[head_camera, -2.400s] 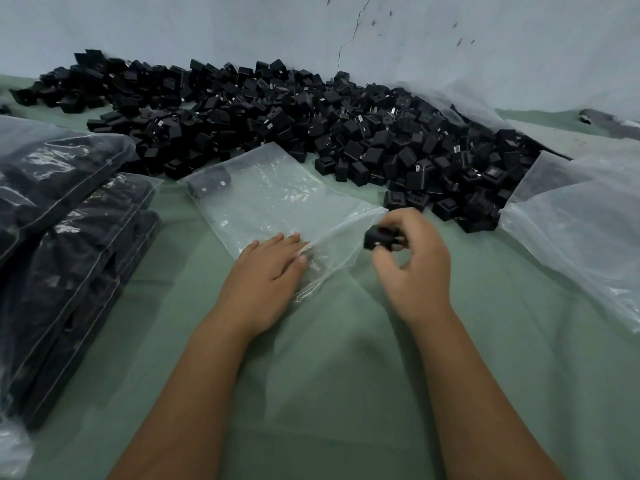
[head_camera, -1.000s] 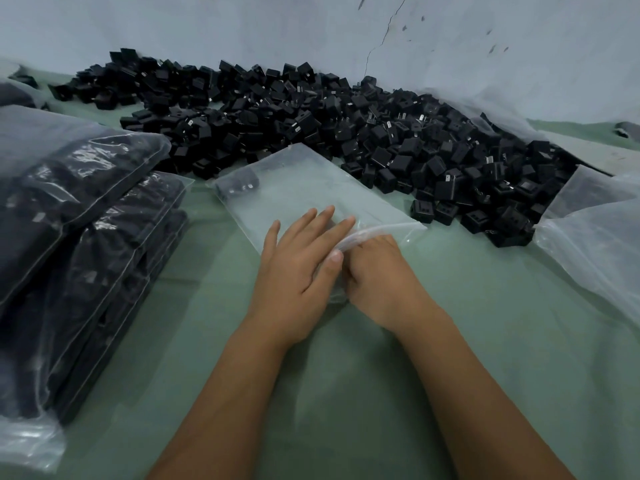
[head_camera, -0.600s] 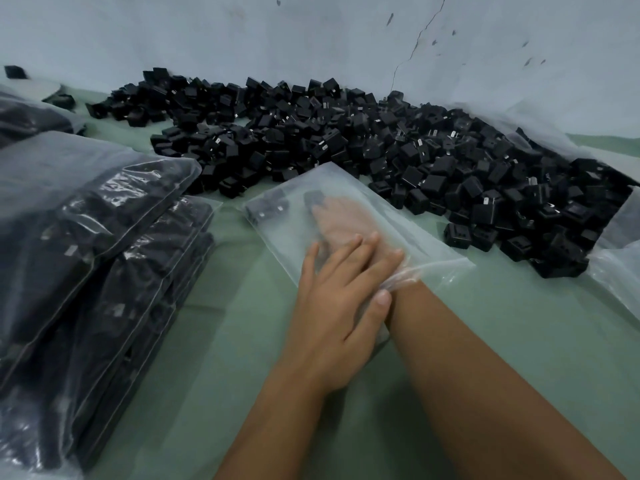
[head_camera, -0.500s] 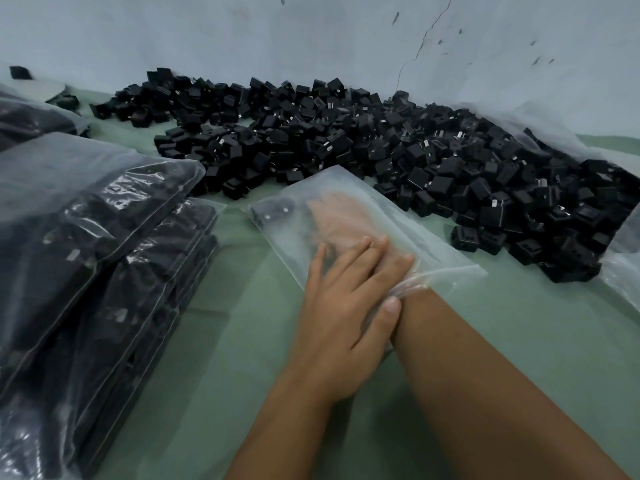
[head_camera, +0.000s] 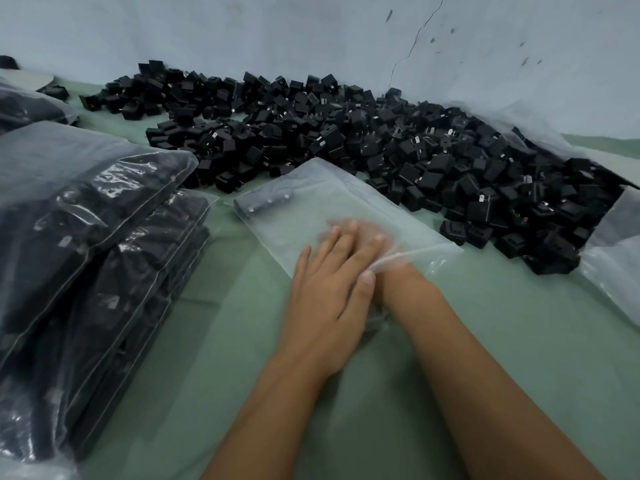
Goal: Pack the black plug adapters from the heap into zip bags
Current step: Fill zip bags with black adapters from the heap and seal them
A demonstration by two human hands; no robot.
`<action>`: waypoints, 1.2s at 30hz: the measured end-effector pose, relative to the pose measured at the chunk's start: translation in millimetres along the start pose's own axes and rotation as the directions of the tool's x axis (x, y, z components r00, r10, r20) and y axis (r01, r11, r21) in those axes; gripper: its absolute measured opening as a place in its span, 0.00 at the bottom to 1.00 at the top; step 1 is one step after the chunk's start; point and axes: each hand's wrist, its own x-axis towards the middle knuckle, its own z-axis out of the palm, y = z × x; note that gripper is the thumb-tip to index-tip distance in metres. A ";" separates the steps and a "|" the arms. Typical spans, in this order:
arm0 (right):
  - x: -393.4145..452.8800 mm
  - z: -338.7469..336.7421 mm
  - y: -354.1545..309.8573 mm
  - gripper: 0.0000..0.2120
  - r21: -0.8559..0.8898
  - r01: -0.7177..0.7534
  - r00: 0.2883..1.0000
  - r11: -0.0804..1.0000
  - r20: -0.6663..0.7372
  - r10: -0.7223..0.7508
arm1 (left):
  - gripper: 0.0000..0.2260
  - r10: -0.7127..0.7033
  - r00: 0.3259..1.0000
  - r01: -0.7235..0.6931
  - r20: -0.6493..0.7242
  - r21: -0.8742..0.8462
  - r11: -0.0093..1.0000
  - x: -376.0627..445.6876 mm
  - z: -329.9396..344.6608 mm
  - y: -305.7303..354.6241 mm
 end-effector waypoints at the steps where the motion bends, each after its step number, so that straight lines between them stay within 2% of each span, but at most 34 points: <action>1: -4.9 -5.1 8.1 0.18 0.181 -0.010 0.997 0.983 -0.075 0.024 | 0.22 -0.022 1.000 0.022 0.010 0.003 1.000 0.4 0.2 -0.6; 2: -21.7 -6.3 13.4 0.13 0.259 0.034 0.990 0.965 -0.144 0.004 | 0.21 -0.041 0.999 0.041 0.023 0.004 0.999 0.4 0.4 -1.2; 3: -34.9 -9.4 18.4 0.10 0.201 0.069 0.972 0.977 -0.233 -0.021 | 0.21 -0.056 0.998 0.056 0.038 -0.002 0.998 0.2 0.7 -1.7; 4: -46.3 -4.6 22.5 0.09 0.207 0.059 0.927 0.977 -0.375 0.023 | 0.21 -0.069 0.996 0.070 0.052 -0.013 0.997 -0.3 1.1 -2.2; 5: -58.1 -1.4 26.2 0.10 0.263 0.047 0.855 0.964 -0.509 0.097 | 0.21 -0.082 0.995 0.083 0.065 -0.024 0.996 -0.9 1.4 -2.5; 7: -72.2 1.8 30.6 0.08 0.296 0.054 0.631 0.954 -0.750 0.197 | 0.20 -0.111 0.990 0.114 0.089 -0.031 0.993 -2.0 1.8 -3.2; 8: -74.8 4.0 36.5 0.08 0.372 0.037 0.539 0.927 -0.789 0.296 | 0.20 -0.124 0.987 0.128 0.098 -0.034 0.991 -2.2 1.8 -3.9; 10: -74.7 6.8 50.0 0.08 0.615 -0.043 0.427 0.787 -0.701 0.571 | 0.19 -0.142 0.984 0.146 0.112 -0.031 0.989 -2.2 2.0 -6.0; 11: -74.2 10.8 57.1 0.10 0.707 -0.093 0.422 0.701 -0.610 0.671 | 0.19 -0.149 0.981 0.151 0.123 -0.011 0.988 -2.0 2.1 -7.2; 12: -73.5 15.8 63.2 0.14 0.761 -0.154 0.453 0.630 -0.512 0.730 | 0.19 -0.154 0.978 0.151 0.138 0.027 0.988 -1.8 2.2 -8.1; 15: -65.9 21.8 76.4 0.26 0.790 -0.328 0.615 0.519 -0.238 0.751 | 0.19 -0.153 0.971 0.122 0.186 0.165 0.979 -0.9 3.8 -10.3; 17: -60.8 23.9 77.2 0.25 0.656 -0.482 0.704 0.581 -0.104 0.702 | 0.19 -0.147 0.970 0.108 0.194 0.199 0.974 0.4 4.7 -11.5; 19: -57.2 28.8 76.5 0.24 0.485 -0.546 0.756 0.683 -0.065 0.651 | 0.19 -0.142 0.971 0.101 0.193 0.206 0.973 1.4 5.1 -12.8; 21: -56.8 30.2 77.0 0.25 0.439 -0.555 0.761 0.706 -0.075 0.644 | 0.20 -0.143 0.971 0.102 0.194 0.209 0.973 1.6 5.6 -13.8; 23: -58.6 30.5 78.4 0.24 0.493 -0.534 0.738 0.687 -0.124 0.663 | 0.20 -0.146 0.969 0.101 0.200 0.221 0.970 1.9 6.3 -14.5; 25: -59.7 29.6 77.1 0.21 0.626 -0.466 0.666 0.625 -0.218 0.714 | 0.20 -0.146 0.968 0.099 0.202 0.228 0.969 2.6 6.8 -15.1; 27: -61.8 27.0 75.0 0.14 0.727 -0.397 0.546 0.560 -0.303 0.781 | 0.19 -0.145 0.968 0.096 0.203 0.234 0.968 3.5 6.8 -15.1; 29: -65.8 24.5 73.5 0.07 0.695 -0.438 0.482 0.571 -0.354 0.801 | 0.19 -0.141 0.970 0.092 0.199 0.239 0.967 3.7 6.5 -15.6; 32: -71.1 21.4 70.5 0.03 0.475 -0.557 0.513 0.682 -0.449 0.732 | 0.19 -0.140 0.972 0.096 0.189 0.226 0.969 2.7 6.2 -15.4; 34: -70.3 19.9 66.6 0.02 0.378 -0.546 0.552 0.748 -0.509 0.660 | 0.19 -0.138 0.973 0.096 0.186 0.220 0.971 2.3 6.3 -14.8; 36: -67.0 21.6 64.3 0.02 0.367 -0.490 0.604 0.791 -0.512 0.611 | 0.18 -0.136 0.973 0.094 0.186 0.218 0.971 2.3 6.1 -14.5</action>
